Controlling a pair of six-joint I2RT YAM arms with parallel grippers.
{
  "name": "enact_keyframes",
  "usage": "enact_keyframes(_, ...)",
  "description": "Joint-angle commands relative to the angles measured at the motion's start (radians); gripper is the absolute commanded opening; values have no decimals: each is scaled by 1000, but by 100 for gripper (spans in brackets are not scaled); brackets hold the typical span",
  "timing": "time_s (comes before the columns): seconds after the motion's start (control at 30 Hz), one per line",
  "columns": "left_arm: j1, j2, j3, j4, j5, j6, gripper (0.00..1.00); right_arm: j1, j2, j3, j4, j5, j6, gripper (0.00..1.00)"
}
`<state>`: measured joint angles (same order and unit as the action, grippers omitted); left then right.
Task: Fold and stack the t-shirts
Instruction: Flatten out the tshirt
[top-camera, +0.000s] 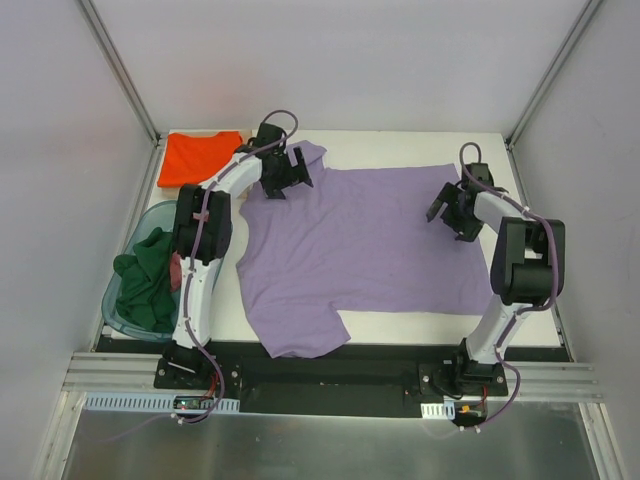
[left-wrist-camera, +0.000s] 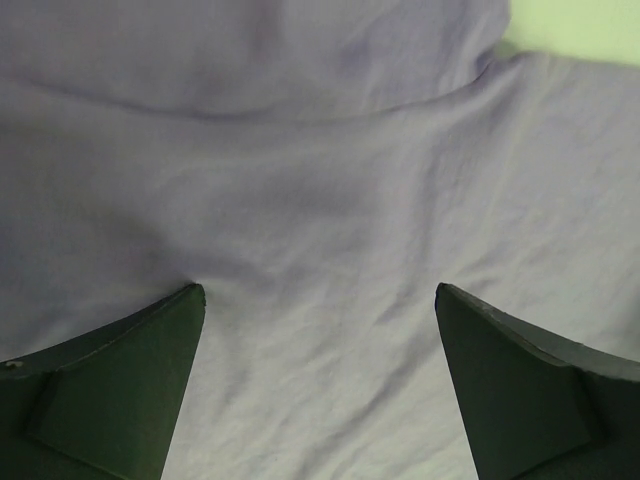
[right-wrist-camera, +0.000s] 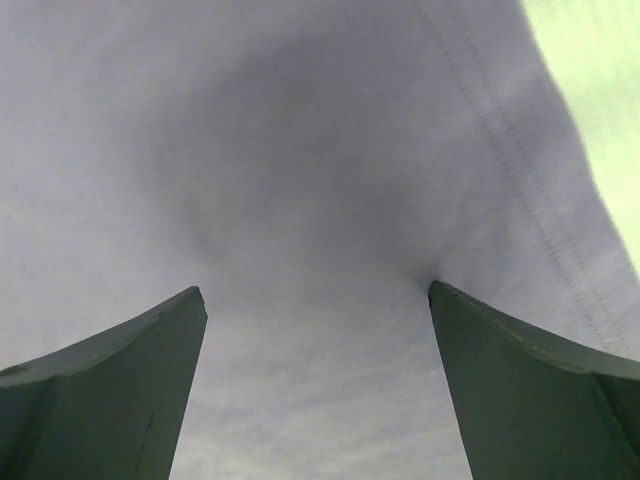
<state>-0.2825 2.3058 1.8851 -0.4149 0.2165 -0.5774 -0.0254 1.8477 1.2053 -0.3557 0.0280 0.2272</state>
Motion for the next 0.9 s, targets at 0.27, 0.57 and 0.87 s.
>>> enact_keyframes(0.27,23,274,374,-48,155,-47,99,-74,100,92,-65,-76,1,96)
enact_keyframes(0.57,34,282,473,-48,121,-52,99,-94,102,192,-109,-34,-40,96)
enact_keyframes(0.87,19,-99,184,-48,159,5,99,-71,-220,81,-177,18,-117,96)
